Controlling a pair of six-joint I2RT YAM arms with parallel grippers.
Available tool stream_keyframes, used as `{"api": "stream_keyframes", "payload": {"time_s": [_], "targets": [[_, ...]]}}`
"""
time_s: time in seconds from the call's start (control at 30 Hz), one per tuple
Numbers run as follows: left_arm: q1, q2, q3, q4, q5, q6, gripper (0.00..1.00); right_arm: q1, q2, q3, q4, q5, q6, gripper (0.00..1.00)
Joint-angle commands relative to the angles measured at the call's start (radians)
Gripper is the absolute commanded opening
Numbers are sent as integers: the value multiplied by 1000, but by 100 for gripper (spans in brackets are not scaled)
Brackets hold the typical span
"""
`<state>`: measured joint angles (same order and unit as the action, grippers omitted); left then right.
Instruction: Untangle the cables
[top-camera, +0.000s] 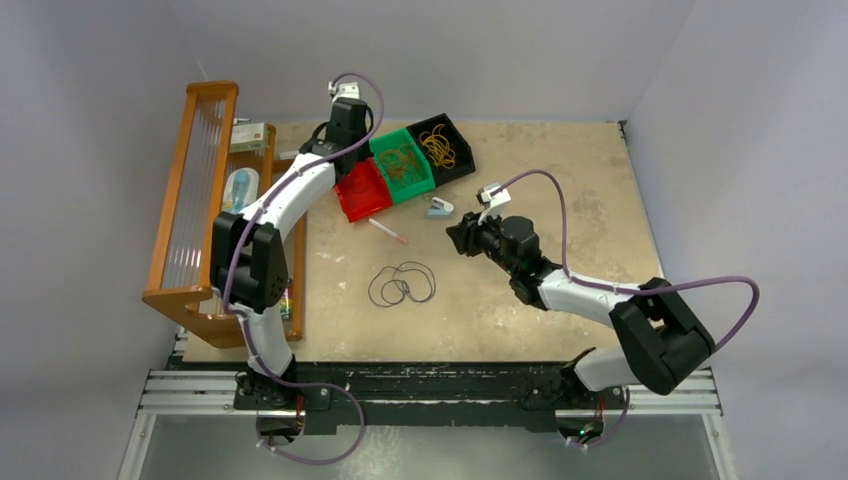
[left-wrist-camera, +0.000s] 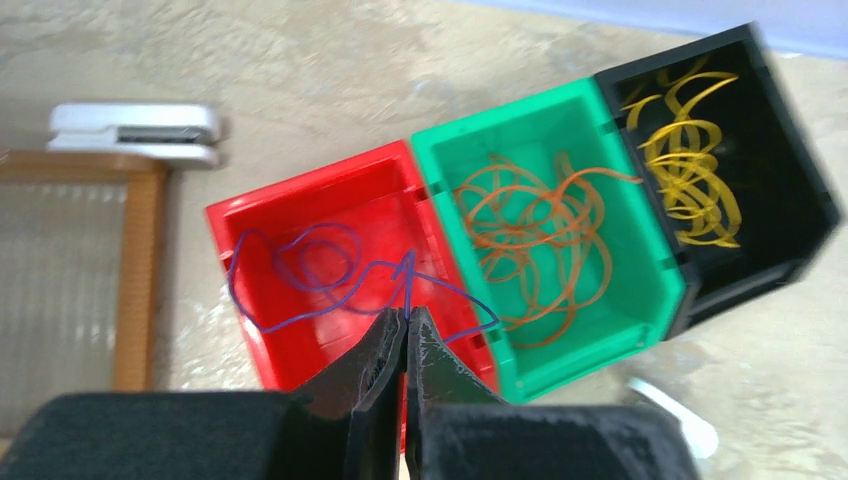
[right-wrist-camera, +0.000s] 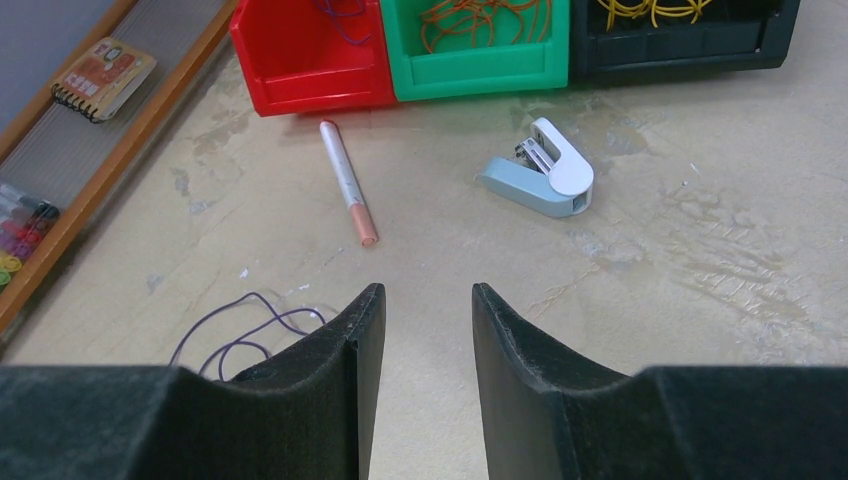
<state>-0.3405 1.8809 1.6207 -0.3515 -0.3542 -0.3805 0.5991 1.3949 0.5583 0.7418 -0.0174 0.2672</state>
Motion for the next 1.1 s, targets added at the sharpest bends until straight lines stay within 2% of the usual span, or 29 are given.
{"api": "stream_keyframes", "payload": {"time_s": [0.0, 0.1, 0.23, 0.47, 0.67, 0.83, 1.07], "targets": [[5, -3, 96, 89, 143, -42, 0, -5, 3, 22, 29, 0, -16, 40], [5, -13, 91, 116, 173, -52, 0, -5, 12, 25, 30, -6, -14, 40], [8, -21, 72, 115, 140, -41, 0, -4, 21, 35, 25, -12, -15, 40], [14, -56, 0, 54, -109, -39, 0, -5, 21, 32, 19, 0, -19, 40], [25, -116, -100, 45, -225, -41, 0, -5, 38, 40, 22, -17, -17, 40], [25, -66, -101, 14, -245, -46, 0, -5, 45, 46, 25, -27, -16, 40], [25, 57, -3, -24, -207, -37, 0, -5, 44, 41, 23, -25, -15, 40]]}}
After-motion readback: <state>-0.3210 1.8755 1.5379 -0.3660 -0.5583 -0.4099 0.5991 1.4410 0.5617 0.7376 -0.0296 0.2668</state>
